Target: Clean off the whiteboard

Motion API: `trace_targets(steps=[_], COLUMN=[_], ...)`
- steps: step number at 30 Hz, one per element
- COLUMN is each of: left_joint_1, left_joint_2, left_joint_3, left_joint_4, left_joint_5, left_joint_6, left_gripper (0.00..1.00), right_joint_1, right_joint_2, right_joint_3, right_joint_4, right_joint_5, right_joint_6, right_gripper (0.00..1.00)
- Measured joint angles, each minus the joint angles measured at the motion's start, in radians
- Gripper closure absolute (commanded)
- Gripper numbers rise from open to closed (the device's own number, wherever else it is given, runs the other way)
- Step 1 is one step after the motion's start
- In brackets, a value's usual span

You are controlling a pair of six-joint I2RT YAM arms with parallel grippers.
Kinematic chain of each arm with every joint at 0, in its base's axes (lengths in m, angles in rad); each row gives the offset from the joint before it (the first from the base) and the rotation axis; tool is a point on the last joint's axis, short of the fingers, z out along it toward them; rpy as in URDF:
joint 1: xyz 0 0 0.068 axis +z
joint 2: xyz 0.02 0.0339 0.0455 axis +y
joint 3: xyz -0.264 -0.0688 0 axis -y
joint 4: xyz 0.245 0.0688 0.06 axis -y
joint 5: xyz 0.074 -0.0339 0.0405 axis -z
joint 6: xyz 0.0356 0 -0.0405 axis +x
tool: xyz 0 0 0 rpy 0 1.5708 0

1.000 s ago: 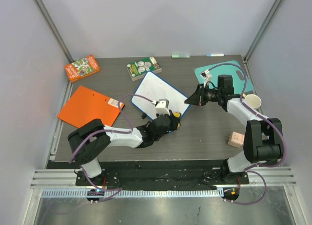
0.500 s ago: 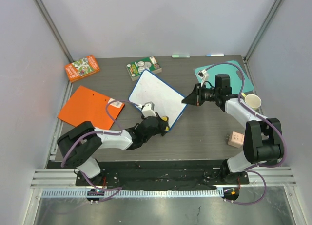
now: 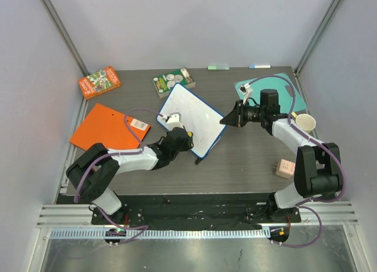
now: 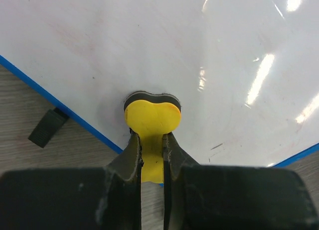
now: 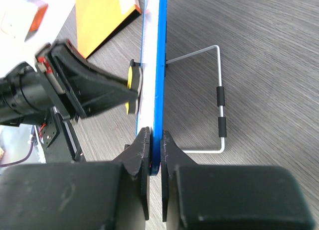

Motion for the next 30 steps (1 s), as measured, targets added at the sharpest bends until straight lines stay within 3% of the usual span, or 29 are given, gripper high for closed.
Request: trace_targets(steps=[19, 30], left_joint_1=[0.121, 0.381], left_joint_2=[0.098, 0.090], left_joint_3=[0.283, 0.498], left_joint_4=[-0.067, -0.151], left_joint_5=[0.080, 0.097], left_joint_6=[0.170, 0.229], left_gripper=[1.00, 1.00], right_joint_1=[-0.002, 0.011], right_joint_2=[0.000, 0.000], right_joint_3=[0.011, 0.061], right_joint_4=[0.005, -0.042], right_joint_5=[0.021, 0.003], right_joint_6=[-0.016, -0.040], right_gripper=[0.98, 0.99])
